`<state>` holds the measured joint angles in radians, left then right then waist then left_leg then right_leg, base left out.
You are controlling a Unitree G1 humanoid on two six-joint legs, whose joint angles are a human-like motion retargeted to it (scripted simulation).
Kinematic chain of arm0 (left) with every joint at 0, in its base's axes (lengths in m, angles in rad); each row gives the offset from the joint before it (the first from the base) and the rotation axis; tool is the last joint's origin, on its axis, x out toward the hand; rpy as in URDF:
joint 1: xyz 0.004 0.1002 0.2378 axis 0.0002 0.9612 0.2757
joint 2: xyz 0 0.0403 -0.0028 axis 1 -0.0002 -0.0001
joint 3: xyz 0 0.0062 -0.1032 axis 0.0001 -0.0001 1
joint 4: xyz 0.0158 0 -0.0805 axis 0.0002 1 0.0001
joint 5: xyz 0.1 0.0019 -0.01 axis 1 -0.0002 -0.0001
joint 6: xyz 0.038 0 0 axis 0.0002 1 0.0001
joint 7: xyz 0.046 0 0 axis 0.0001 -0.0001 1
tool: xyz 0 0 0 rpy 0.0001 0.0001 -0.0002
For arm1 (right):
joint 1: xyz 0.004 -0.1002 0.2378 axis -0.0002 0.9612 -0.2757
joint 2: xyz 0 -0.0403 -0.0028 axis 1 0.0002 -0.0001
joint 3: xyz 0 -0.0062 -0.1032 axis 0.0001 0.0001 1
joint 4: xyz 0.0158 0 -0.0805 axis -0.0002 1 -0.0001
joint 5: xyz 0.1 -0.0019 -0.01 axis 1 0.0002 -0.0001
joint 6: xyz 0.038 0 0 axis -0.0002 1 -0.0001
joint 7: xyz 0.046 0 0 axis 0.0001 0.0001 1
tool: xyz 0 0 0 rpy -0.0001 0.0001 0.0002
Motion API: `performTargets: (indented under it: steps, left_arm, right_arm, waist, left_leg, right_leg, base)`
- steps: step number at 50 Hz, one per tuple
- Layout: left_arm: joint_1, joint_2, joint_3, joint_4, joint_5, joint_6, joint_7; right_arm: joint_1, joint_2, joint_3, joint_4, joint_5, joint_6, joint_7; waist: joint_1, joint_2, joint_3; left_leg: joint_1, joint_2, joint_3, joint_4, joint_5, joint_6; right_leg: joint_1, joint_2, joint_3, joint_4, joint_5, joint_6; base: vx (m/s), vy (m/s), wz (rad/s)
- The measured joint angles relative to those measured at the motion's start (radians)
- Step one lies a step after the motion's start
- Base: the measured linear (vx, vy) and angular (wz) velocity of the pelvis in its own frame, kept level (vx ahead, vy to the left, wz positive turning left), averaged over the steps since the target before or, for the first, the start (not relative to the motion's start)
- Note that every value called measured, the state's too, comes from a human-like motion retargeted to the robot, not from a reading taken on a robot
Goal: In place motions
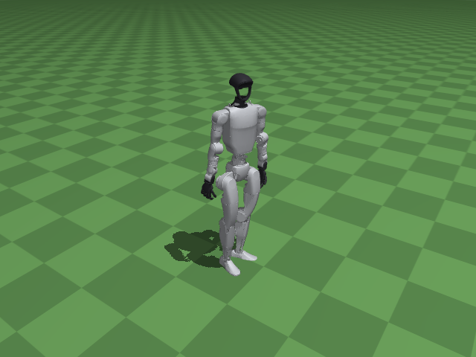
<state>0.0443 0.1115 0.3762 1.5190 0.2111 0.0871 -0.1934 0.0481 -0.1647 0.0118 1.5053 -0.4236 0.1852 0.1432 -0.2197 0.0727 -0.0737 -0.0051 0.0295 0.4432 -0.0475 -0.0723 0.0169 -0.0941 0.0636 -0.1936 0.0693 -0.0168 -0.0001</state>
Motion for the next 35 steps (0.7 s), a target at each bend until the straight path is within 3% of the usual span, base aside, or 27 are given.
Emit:
performTargets:
  steps: [18,35]
  left_arm:
    - [0.058,-0.003,0.008,0.061,0.034,0.014,0.000]
    - [0.102,-0.005,0.021,0.058,0.030,0.027,0.007]
  right_arm:
    - [-0.029,0.032,0.020,-0.123,-0.071,-0.027,0.042]
    - [-0.066,0.015,-0.005,-0.070,-0.059,-0.014,0.039]
  waist:
    - [-0.034,-0.015,-0.039]
    - [-0.202,0.038,-0.050]
  left_leg:
    - [0.016,0.001,0.049,-0.003,-0.028,-0.010]
    - [0.020,0.045,0.166,-0.009,-0.059,-0.021]
  right_leg:
    - [-0.035,0.013,0.067,0.009,0.014,-0.011]
    - [-0.096,0.074,0.176,0.022,0.046,-0.013]
  base:
    - [-0.03,0.04,-0.12]
    - [-0.11,0.26,-0.46]
